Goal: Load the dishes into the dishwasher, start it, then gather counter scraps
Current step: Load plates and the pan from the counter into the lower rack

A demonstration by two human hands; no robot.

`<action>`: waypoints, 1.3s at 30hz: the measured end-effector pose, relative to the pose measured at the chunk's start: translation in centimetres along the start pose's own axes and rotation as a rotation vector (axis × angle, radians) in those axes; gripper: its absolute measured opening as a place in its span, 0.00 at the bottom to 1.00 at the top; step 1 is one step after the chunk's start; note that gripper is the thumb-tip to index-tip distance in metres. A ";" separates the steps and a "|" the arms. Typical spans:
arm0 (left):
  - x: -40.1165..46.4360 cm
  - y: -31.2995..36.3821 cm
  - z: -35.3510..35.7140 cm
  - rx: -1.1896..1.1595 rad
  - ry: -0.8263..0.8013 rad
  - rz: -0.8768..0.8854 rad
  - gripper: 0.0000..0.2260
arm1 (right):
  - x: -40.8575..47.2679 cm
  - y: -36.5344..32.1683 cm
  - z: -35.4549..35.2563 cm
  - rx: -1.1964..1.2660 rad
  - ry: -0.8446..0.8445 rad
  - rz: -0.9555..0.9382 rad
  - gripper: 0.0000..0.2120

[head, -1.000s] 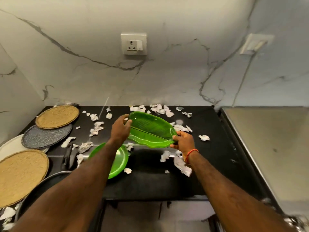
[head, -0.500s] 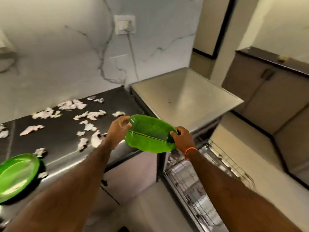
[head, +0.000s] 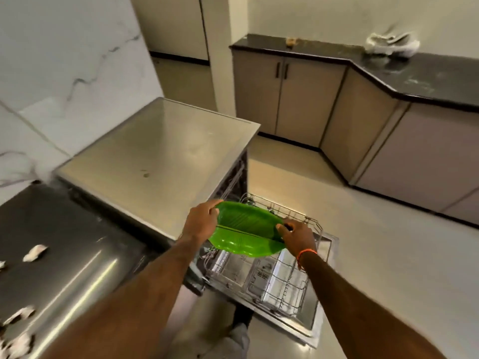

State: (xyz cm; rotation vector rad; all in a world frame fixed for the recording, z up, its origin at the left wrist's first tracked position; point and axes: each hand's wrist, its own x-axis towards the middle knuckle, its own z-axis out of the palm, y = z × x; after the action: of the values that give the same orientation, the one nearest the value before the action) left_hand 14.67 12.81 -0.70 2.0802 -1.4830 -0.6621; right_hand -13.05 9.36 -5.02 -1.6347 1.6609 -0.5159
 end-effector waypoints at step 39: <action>38.2 -15.3 42.3 -0.039 -0.072 -0.212 0.25 | 40.2 26.4 23.4 -0.137 -0.029 0.237 0.20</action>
State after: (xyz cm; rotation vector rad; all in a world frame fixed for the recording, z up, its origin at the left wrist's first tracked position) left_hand 9.45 -24.04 -46.50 2.2232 -1.2869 -0.8473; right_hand -10.43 -21.99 -48.31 -1.5050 1.8725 -0.2644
